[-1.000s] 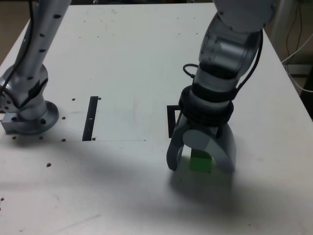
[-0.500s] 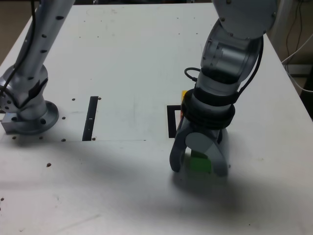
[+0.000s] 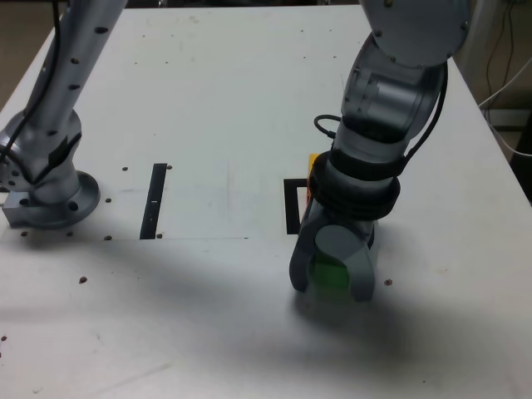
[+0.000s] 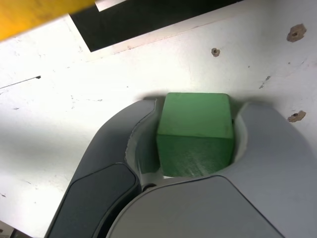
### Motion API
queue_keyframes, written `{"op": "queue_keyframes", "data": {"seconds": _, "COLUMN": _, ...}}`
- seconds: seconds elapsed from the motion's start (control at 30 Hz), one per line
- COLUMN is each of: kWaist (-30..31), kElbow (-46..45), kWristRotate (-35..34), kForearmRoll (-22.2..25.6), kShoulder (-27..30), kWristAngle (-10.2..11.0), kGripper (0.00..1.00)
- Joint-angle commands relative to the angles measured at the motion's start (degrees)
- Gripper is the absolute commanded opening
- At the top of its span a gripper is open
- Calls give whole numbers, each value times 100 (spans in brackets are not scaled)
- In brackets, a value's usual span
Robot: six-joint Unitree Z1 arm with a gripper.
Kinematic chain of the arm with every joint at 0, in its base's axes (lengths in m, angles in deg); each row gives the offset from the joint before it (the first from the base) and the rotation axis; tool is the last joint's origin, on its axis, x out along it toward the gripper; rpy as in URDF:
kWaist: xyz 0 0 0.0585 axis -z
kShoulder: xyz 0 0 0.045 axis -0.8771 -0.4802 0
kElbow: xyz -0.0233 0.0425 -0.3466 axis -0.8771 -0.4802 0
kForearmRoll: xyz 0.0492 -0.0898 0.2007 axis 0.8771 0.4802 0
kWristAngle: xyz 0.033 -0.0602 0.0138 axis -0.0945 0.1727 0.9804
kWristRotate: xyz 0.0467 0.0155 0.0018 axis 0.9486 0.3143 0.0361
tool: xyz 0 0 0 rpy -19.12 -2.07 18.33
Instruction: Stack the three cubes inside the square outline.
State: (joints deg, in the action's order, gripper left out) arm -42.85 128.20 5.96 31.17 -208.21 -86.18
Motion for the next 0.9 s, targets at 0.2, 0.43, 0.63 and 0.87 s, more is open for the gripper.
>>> {"op": "queue_keyframes", "data": {"seconds": 0.2, "kWaist": 99, "kElbow": 168, "kWristRotate": -75, "kForearmRoll": 544, "kShoulder": 428, "kWristAngle": 157, "kGripper": 32}}
{"op": "queue_keyframes", "data": {"seconds": 0.43, "kWaist": 256, "kElbow": 563, "kWristRotate": -359, "kForearmRoll": 1359, "kShoulder": 972, "kWristAngle": 410, "kGripper": 32}}
{"op": "queue_keyframes", "data": {"seconds": 0.63, "kWaist": 149, "kElbow": 1039, "kWristRotate": -402, "kForearmRoll": 1916, "kShoulder": 1225, "kWristAngle": 616, "kGripper": 32}}
{"op": "queue_keyframes", "data": {"seconds": 0.87, "kWaist": -368, "kElbow": 1317, "kWristRotate": -282, "kForearmRoll": 2235, "kShoulder": 1259, "kWristAngle": 622, "kGripper": 32}}
